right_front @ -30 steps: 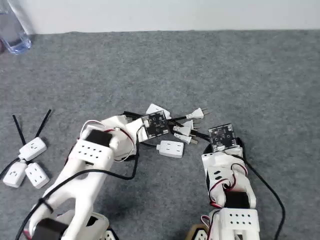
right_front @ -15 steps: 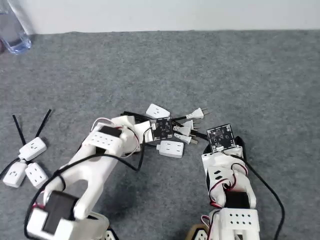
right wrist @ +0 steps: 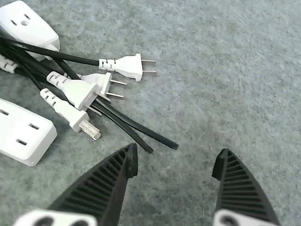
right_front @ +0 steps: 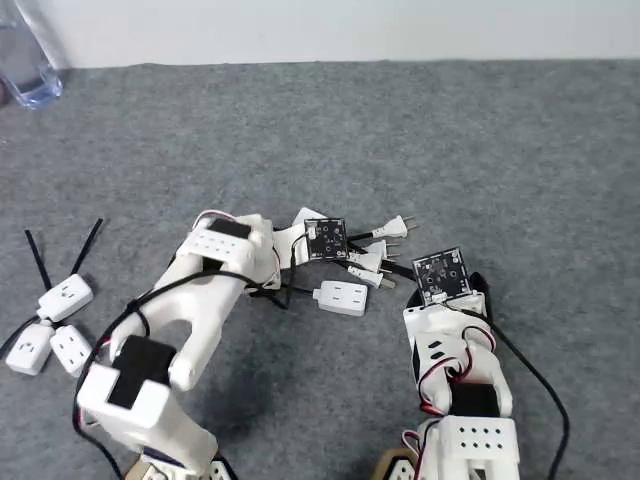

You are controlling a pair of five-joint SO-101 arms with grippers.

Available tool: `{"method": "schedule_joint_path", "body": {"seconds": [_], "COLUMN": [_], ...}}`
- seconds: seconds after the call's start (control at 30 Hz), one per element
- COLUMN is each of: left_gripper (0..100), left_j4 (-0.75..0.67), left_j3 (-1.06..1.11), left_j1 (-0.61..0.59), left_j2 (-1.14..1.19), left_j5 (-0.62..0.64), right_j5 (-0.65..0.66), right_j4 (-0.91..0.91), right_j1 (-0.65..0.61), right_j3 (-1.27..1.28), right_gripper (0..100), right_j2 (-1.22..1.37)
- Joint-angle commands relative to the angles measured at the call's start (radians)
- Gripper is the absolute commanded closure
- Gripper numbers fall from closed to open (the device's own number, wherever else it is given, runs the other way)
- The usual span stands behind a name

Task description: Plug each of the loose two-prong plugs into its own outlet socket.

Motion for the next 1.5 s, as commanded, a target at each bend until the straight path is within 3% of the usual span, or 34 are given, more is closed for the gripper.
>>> {"method": "schedule_joint_path", "body": {"seconds": [0.0,0.2,0.33,0.4,0.8,1.3,1.47], "left_gripper": [83,84,94,99,99,99,99], "left_j4": [0.097,0.284,0.373,0.39,0.411,0.72,0.793], "left_j3": [-0.088,-0.2,-0.252,-0.269,-0.277,-0.289,-0.288], "left_j1": [-0.009,-0.009,-0.008,-0.008,-0.018,-0.221,-0.377], "left_j2": [0.037,0.12,0.158,0.172,0.163,-0.25,-0.353], "left_j5": [-0.028,-0.133,-0.184,-0.192,-0.189,-0.198,-0.282], "right_j5": [0.009,0.009,0.009,0.009,0.011,0.011,0.011], "right_j4": [-0.022,-0.024,-0.024,-0.024,-0.081,-0.084,-0.082], "right_j1": [0.001,0.001,0.001,0.001,-0.016,-0.018,-0.016], "right_j3": [-0.006,-0.006,-0.005,-0.005,0.031,0.032,0.032], "right_gripper": [74.0,74.2,74.2,74.2,74.2,74.2,74.2], "right_j2": [-0.001,-0.001,-0.002,-0.002,-0.007,-0.007,-0.007]}}
